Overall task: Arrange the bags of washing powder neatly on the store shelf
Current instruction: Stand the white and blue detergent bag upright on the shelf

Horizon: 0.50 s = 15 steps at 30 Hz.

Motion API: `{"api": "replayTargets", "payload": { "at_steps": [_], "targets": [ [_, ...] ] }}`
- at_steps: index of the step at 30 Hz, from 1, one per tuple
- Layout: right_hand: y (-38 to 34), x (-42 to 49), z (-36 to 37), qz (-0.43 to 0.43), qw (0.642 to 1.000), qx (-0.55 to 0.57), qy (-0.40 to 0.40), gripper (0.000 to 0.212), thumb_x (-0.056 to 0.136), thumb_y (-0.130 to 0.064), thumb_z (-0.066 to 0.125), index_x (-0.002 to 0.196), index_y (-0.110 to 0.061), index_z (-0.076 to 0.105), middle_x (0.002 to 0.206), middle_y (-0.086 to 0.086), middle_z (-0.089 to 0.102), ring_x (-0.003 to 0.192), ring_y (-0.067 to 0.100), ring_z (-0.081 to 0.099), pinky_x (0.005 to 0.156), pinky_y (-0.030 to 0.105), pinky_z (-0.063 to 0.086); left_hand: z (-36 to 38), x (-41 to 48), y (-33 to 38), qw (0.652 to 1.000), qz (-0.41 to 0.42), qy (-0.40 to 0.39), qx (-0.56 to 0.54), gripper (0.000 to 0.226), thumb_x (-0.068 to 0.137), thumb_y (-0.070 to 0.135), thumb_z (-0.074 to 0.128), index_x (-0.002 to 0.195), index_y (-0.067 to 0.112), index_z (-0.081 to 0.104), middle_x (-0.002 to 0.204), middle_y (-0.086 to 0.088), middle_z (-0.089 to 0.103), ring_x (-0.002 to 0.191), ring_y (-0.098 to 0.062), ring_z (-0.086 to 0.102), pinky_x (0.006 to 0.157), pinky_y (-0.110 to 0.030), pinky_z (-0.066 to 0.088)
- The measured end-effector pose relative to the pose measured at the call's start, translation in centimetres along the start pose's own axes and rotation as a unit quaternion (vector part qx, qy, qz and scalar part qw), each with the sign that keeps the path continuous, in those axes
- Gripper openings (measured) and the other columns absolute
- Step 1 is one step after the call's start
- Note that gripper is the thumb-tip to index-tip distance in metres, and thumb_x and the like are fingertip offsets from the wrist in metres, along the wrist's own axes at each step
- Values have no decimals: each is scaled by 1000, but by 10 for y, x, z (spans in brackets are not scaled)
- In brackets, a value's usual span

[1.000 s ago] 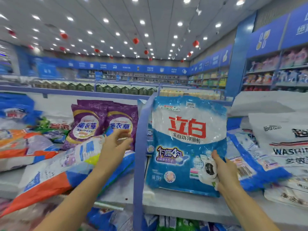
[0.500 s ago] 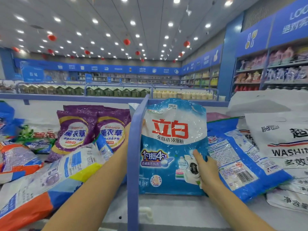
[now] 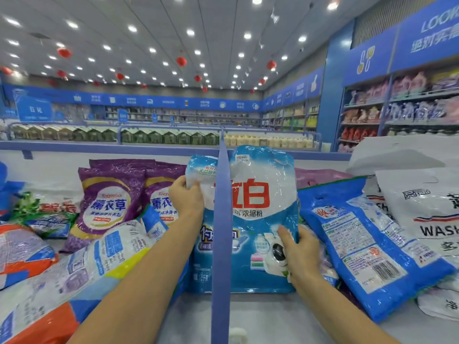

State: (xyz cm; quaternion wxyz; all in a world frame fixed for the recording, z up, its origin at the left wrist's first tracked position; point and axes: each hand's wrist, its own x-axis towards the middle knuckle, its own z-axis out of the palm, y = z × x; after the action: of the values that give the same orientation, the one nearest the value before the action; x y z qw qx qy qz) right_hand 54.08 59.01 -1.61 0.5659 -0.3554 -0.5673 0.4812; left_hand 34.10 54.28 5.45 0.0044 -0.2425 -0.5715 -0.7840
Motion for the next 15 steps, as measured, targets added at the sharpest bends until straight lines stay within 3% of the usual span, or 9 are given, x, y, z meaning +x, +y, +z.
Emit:
{"api": "replayTargets", "payload": {
  "at_steps": [3,5,8,12,13,15],
  "targets": [
    [-3,10,-3,16,999,-32,-40,7,85,-8,64,89,-13,59,95,11,69,75,19,65,65,36,54,-2,3,-4,1000,7,-24,-16,37,84,-10,51,57,14,42,55,2,38,39,6,39,39,-7,28],
    [-12,20,-7,39,997,-15,-72,31,81,-5,67,104,-17,49,104,6,65,84,17,63,74,34,53,-7,5,1,998,-1,-62,-25,17,85,-7,53,79,9,56,69,1,54,56,3,50,45,-7,37],
    [-37,45,-5,8,998,-7,-58,48,84,-12,66,122,-17,37,96,-5,53,85,6,54,72,25,45,-12,26,10,991,-68,-102,-49,27,82,-7,54,104,7,60,92,-5,65,75,-15,61,58,-22,52],
    [-59,87,8,-63,993,-95,-29,58,83,-29,67,131,-16,38,120,4,52,109,22,52,92,45,47,-19,45,13,979,-114,-165,-37,25,85,5,61,110,5,62,104,-13,68,94,-30,65,85,-44,54],
    [-61,94,12,-69,992,-100,-39,54,84,-27,66,130,-14,41,120,4,53,106,20,52,91,43,48,-19,46,12,979,-103,-172,-24,24,87,7,61,110,4,62,103,-13,68,92,-29,65,82,-42,55],
    [-58,107,17,-73,990,-113,-42,41,85,-23,65,121,-11,50,113,3,58,99,19,57,85,41,51,-17,42,10,981,-69,-180,9,17,89,9,58,104,3,64,89,-7,67,75,-20,64,61,-27,54]
  ]
}}
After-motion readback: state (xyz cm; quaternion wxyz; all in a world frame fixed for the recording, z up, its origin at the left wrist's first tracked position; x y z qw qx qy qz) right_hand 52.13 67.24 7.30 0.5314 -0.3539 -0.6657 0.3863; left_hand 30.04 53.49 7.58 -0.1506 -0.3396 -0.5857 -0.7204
